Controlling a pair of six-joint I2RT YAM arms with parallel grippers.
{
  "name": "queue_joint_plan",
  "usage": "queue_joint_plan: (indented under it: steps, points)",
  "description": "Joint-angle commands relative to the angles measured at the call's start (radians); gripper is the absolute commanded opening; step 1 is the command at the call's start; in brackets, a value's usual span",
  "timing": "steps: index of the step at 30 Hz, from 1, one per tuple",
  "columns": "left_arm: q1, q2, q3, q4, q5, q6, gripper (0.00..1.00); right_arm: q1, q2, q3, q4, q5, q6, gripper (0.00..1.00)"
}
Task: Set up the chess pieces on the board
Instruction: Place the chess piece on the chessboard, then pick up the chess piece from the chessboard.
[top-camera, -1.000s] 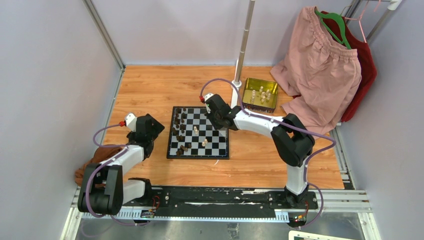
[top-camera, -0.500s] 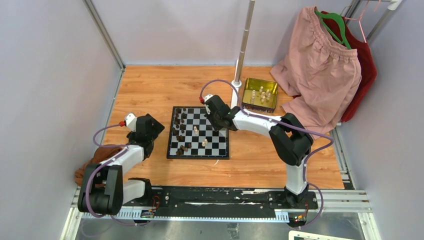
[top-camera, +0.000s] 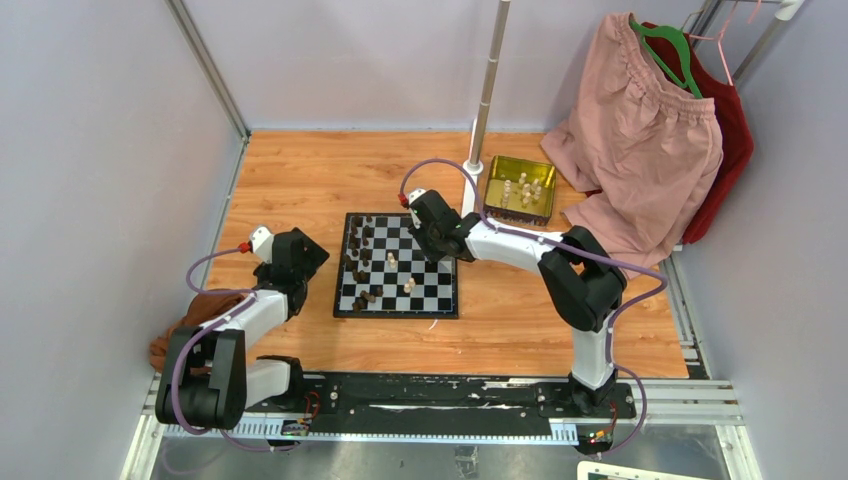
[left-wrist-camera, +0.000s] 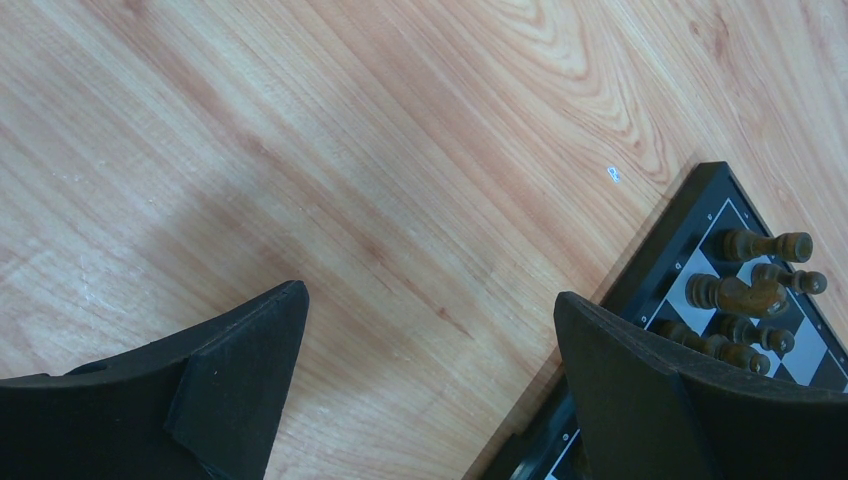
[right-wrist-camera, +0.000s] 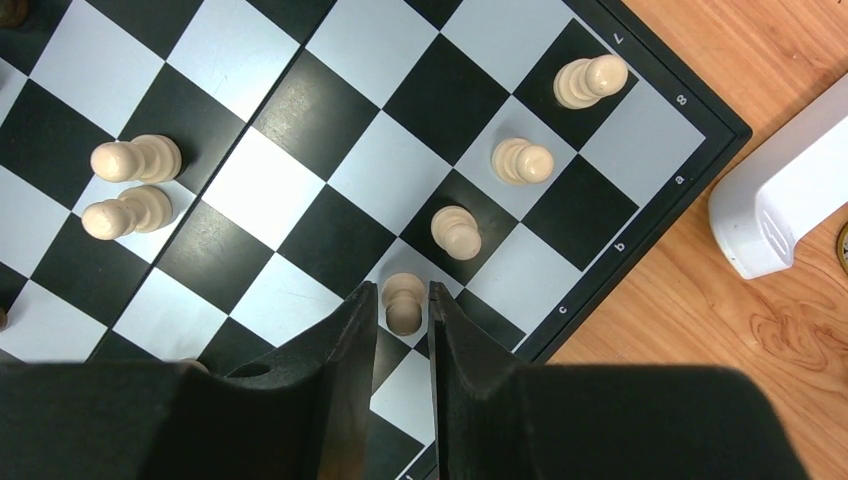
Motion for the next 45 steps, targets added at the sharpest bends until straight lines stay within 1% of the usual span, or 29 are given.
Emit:
queue_joint_plan:
  steps: [1, 5, 13, 18, 29, 45]
  points:
    - [-0.005, -0.001, -0.005, 0.024, -0.02, 0.015, 1.0, 0.005, -0.042, 0.019, -0.02, 0.011, -0.012, 0.29]
    - [-0.004, -0.002, -0.006, 0.024, -0.02, 0.015, 1.0, 0.023, -0.052, 0.034, -0.035, 0.027, -0.022, 0.31]
    - [-0.005, -0.009, -0.011, 0.023, -0.021, 0.015, 1.0, 0.061, -0.075, 0.047, -0.05, 0.051, -0.037, 0.41]
    - [-0.004, -0.013, -0.014, 0.023, -0.022, 0.014, 1.0, 0.099, -0.07, 0.068, -0.055, 0.057, -0.056, 0.45]
    - [-0.005, -0.014, -0.016, 0.024, -0.023, 0.014, 1.0, 0.155, 0.009, 0.148, -0.057, 0.004, -0.089, 0.45]
    - [-0.004, -0.014, -0.016, 0.027, -0.025, 0.014, 1.0, 0.158, 0.123, 0.245, -0.053, -0.051, -0.089, 0.44]
